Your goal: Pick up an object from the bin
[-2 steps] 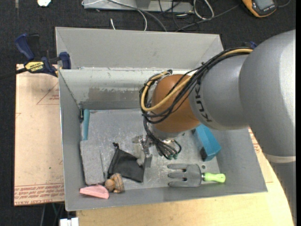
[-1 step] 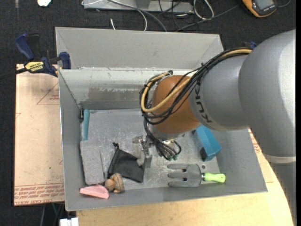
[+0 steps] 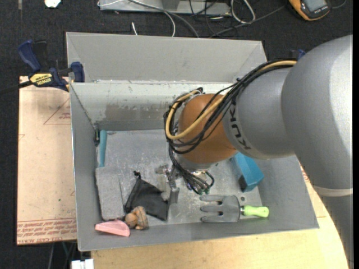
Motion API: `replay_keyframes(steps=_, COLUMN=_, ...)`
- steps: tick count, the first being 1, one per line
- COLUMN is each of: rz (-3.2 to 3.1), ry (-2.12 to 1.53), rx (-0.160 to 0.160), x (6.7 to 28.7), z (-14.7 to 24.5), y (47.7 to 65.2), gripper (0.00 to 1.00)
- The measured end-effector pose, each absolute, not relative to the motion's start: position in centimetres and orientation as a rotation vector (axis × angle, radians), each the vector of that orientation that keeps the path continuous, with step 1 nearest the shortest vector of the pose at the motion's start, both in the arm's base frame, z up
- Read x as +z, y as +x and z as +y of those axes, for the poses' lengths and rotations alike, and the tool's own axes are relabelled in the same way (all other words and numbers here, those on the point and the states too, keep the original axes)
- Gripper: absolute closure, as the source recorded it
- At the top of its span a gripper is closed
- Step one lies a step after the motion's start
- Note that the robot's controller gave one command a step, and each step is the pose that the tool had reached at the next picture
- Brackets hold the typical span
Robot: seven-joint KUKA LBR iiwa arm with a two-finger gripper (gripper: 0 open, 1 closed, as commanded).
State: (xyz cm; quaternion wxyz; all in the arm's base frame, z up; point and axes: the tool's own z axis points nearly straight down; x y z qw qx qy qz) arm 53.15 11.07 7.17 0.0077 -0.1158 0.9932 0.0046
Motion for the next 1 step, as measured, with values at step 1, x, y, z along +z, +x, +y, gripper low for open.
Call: replay_keyframes(steps=1, rz=3.108, ry=-0.361, rx=0.015, x=7.12, z=11.10, y=53.29, gripper=1.00)
